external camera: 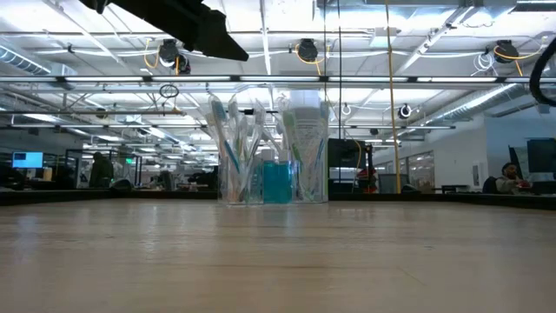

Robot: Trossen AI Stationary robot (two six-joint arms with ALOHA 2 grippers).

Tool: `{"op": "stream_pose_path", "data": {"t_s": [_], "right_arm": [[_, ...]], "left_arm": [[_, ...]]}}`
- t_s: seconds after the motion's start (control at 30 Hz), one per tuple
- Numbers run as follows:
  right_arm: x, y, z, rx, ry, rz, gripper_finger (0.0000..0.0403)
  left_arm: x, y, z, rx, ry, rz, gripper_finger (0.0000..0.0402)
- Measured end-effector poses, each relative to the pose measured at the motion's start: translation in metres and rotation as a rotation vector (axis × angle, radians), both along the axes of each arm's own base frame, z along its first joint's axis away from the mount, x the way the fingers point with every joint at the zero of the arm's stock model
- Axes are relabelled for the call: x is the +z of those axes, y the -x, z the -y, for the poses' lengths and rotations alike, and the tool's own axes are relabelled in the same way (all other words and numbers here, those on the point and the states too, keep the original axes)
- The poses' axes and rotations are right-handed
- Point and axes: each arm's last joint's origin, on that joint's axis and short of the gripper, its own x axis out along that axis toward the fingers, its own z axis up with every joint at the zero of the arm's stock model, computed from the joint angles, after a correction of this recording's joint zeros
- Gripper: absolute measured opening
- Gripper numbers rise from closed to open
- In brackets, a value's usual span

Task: Pick & Place toothbrushing station
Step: Put the orange toothbrush into the transparent organizer

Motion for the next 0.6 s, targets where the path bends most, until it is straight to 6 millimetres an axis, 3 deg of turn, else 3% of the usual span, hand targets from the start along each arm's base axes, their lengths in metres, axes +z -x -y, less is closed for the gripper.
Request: {"op": "stream_pose_path", "data": {"t_s": [0.17, 0.3, 0.6], "right_arm": [[-0.012, 0.006, 0.008, 0.002, 0.038, 0.017, 0.0145], [-0.015, 0.007, 0.01, 0.109, 0.046, 0.105, 0.0124], [-0.016, 0.003, 0.01, 0.245, 0.038, 0.207, 0.0019]], "left_arm": [[0.0, 0.0, 0.0, 0.003, 0.018, 0.012, 0.0179], [0.0, 0.0, 0.0, 0.008, 0.042, 0.028, 0.0179], [0.0, 0.0, 0.0, 0.018, 0.08, 0.054, 0.0179]]}}
